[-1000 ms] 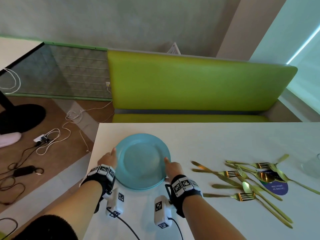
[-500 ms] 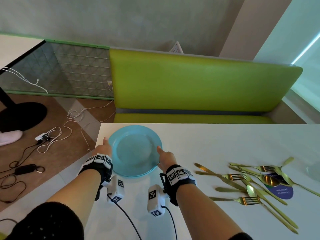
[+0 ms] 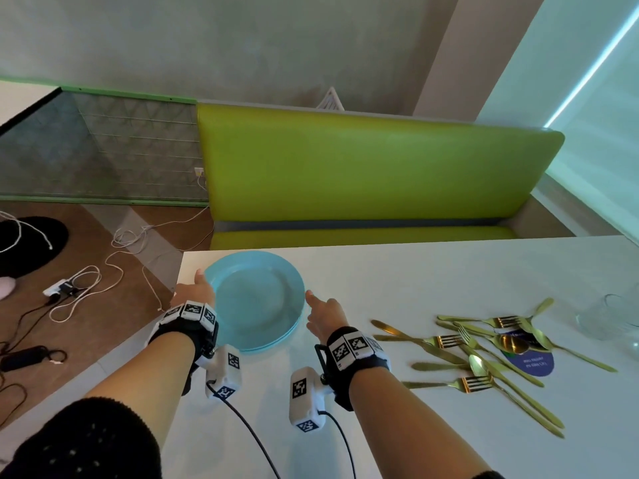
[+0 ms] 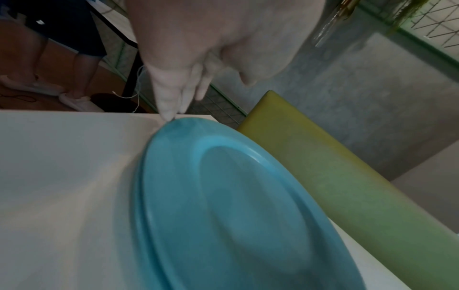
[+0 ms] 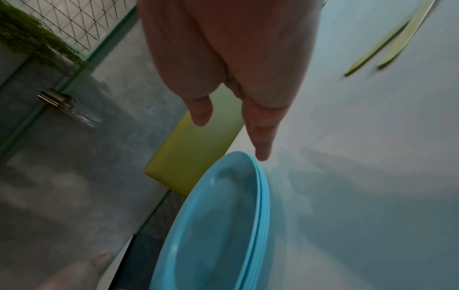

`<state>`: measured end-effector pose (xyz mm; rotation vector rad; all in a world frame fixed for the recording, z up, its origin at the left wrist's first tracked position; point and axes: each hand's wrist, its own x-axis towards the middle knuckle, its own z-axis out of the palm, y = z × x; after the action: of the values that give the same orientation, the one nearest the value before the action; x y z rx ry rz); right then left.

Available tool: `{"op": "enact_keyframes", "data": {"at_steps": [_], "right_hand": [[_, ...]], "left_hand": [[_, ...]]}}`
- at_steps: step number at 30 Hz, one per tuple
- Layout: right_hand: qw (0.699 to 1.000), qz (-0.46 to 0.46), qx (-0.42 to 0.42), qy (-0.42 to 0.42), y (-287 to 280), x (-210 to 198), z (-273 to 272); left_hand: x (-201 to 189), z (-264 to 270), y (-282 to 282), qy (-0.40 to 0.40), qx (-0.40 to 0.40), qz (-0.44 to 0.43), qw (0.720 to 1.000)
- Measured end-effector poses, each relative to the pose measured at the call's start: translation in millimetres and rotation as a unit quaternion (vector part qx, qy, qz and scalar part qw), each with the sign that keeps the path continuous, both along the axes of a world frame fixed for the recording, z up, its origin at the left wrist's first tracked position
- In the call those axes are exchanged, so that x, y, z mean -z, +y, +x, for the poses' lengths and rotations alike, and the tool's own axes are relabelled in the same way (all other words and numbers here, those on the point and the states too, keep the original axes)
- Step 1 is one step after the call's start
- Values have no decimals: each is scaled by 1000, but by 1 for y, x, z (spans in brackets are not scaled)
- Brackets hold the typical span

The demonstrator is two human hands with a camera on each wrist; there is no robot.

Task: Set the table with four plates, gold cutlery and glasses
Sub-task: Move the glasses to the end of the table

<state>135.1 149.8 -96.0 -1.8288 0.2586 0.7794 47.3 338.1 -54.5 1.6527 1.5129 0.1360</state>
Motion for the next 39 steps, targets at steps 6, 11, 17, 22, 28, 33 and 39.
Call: {"op": "enact_keyframes", "data": {"at_steps": [6, 11, 17, 22, 28, 33, 39], "right_hand": [[995, 52, 80, 19, -81, -46, 3], [989, 23, 146, 6, -190, -71, 15], [969, -61, 237, -9, -334, -72, 40], [950, -132, 279, -47, -437, -67, 80], [935, -184, 292, -85, -518, -58, 144], [930, -215, 282, -94, -552, -44, 188], [933, -204, 271, -119, -563, -22, 218]], "left_hand": [[-17, 30, -52, -32, 8, 77, 996], [-39, 79, -131, -129, 115, 89, 981], [-57, 136, -230, -184, 228, 65, 954], [-63, 183, -317, -191, 297, 19, 935], [-67, 227, -411, -253, 352, -8, 901], [-56, 248, -456, -252, 429, -8, 867], [-42, 263, -470, -230, 447, 12, 865]]}}
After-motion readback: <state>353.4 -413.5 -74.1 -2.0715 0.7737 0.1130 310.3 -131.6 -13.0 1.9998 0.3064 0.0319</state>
